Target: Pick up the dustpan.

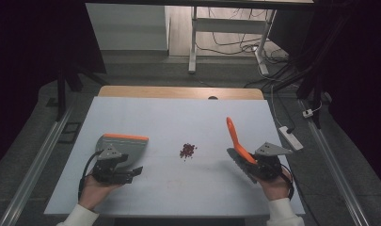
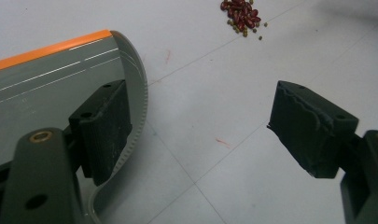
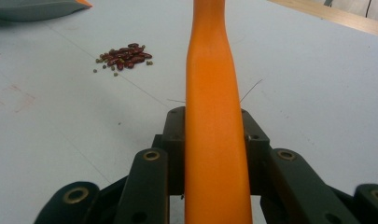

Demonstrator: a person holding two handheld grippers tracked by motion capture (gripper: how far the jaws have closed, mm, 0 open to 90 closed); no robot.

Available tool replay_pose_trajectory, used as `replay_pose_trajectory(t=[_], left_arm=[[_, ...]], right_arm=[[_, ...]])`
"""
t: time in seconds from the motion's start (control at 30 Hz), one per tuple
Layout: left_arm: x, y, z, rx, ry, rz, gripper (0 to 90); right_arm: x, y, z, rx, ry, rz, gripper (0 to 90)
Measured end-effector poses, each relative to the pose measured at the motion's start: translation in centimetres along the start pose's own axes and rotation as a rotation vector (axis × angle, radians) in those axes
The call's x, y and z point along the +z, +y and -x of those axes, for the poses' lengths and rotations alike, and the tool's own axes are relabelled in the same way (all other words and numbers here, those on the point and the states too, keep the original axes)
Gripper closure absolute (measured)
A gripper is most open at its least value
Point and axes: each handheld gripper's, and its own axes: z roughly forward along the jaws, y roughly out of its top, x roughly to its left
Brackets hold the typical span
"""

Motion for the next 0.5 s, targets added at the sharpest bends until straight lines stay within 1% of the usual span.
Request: replay_pose_trajectory(t=[0.17, 0.27, 0.4, 0.5], left_arm=[[0.03, 0.09, 0.11, 0.005, -0.006, -0.007, 21.3], [-0.02, 0.18, 0.17, -0.005, -0.009, -0.005, 21.3], [-0.03, 0.45, 0.39, 0.001, -0.014, -0.008, 21.3], [-0.14, 0.67, 0.52, 0.000, -0.010, -0.010, 21.4]], right_arm=[[0.12, 0.01, -0.13, -0.011, 0.004, -0.004, 70.7], [0.13, 0.04, -0.23, -0.015, 0.004, -0.006, 70.7], [0.15, 0.12, -0.39, -0.020, 0.003, -0.006, 70.7], [0.16, 0.12, -0.42, -0.022, 0.001, -0.008, 70.7]])
